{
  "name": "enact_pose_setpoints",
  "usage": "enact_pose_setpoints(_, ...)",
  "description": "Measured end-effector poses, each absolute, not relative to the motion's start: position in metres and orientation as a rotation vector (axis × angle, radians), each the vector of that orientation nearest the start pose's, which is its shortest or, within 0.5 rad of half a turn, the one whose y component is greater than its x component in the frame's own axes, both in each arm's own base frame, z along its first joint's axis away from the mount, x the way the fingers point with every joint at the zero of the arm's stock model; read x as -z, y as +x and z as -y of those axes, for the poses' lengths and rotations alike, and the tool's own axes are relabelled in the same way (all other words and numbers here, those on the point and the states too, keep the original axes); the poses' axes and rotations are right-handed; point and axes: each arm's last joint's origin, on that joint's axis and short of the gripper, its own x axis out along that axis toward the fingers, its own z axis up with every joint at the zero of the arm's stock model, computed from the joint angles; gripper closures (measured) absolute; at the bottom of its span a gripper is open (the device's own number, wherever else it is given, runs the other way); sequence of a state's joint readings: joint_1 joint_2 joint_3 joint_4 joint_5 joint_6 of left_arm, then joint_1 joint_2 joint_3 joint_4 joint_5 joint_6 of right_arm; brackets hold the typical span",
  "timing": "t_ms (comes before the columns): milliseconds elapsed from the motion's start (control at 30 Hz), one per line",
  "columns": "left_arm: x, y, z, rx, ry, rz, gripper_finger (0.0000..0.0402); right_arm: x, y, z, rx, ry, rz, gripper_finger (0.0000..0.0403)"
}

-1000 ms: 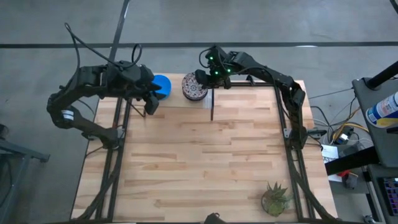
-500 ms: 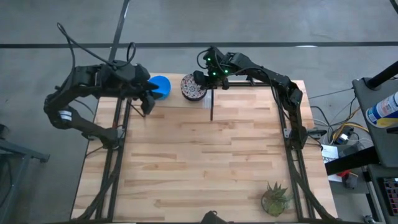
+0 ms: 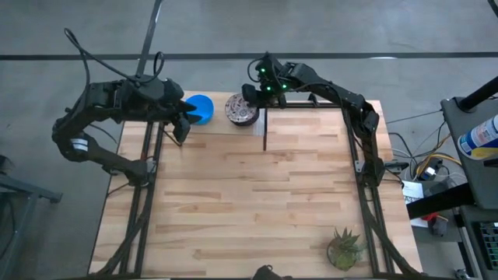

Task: Pick & Place Mini bowls
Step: Stack the white patterned bowl on top of the white patterned bowls on the shelf

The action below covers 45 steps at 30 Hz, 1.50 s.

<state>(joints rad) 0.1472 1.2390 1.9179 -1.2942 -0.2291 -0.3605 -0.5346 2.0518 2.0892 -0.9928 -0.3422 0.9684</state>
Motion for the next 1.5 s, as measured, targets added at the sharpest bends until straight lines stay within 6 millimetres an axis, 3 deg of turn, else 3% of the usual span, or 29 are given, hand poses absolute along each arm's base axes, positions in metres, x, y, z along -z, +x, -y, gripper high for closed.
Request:
enact_pose_setpoints(233, -0.4983, 0.1625, -0.0307, -0.471, -0.319, -0.545, 0.0215, -0.3413, 0.3823, 0.2162, 0.614, 1.281, -0.689, 0.0278)
enact_pose_setpoints(1333, -0.4982, 0.1626, -0.0308, -0.466, -0.3, -0.55, 0.0215, -0.3405, 0.3768, 0.2147, 0.622, 1.129, -0.767, 0.0289)
enact_pose_setpoints(1500, -0.498, 0.1627, -0.0307, -0.465, -0.299, -0.551, 0.0215, -0.3392, 0.3759, 0.2146, 0.627, 1.121, -0.781, 0.0316)
